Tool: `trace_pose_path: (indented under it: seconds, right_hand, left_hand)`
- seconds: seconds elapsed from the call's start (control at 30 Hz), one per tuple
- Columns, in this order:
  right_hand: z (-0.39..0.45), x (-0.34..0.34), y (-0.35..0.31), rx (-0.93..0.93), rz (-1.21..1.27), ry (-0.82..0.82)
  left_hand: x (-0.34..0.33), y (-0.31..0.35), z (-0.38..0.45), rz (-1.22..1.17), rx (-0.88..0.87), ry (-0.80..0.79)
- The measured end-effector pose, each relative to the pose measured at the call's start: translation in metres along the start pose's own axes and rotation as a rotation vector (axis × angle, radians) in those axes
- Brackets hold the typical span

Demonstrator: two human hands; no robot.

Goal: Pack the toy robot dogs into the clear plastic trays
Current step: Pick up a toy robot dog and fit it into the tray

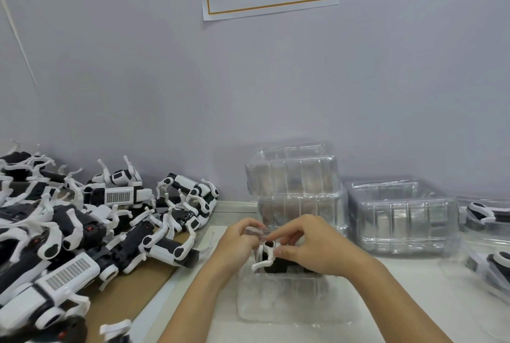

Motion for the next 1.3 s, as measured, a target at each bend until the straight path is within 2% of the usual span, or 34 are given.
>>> trace_pose_path:
  seconds: [0.17, 0.23, 0.3, 0.43, 0.5, 0.7, 0.8, 0.93, 1.3]
  right_hand:
    - [-0.001, 0.02, 0.01, -0.033, 0.071, 0.117]
    - [-0.001, 0.024, 0.016, -0.051, 0.012, 0.174]
    - [-0.001, 0.024, 0.021, -0.071, -0.059, 0.193]
    - [0.002, 0.017, 0.024, -0.041, -0.109, 0.193]
    - [0.003, 0.015, 0.024, -0.024, -0.088, 0.206]
    - [0.004, 0.009, 0.028, -0.043, -0.092, 0.241]
    - [0.004, 0.008, 0.028, -0.046, -0.083, 0.259]
    - [0.002, 0.009, 0.026, -0.043, -0.027, 0.26]
    - [-0.002, 0.01, 0.022, -0.041, 0.022, 0.26]
  left_hand:
    - [0.008, 0.013, -0.003, 0.324, -0.105, -0.072]
    - [0.009, 0.021, -0.003, 0.47, -0.182, -0.06]
    - [0.008, 0.031, -0.004, 0.517, -0.274, -0.06]
    - [-0.008, 0.046, -0.006, 0.552, -0.386, -0.255]
    - [-0.017, 0.046, -0.007, 0.607, -0.382, -0.329]
    - [-0.027, 0.052, -0.014, 0.727, -0.361, -0.302]
    - [-0.035, 0.065, -0.019, 0.877, -0.399, -0.302]
    - [-0.046, 0.081, -0.027, 0.952, -0.371, -0.346]
    - [-0.049, 0.085, -0.032, 0.84, -0.287, -0.433]
Point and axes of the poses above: each hand's wrist, its own z-axis towards the middle knuckle, its own x-axis out of the back of the hand, y = z × x, the point moved 1 cm from there along z, towards the middle knuckle, and after that the axes turned 9 degrees about -x, right-handed, at the moved point
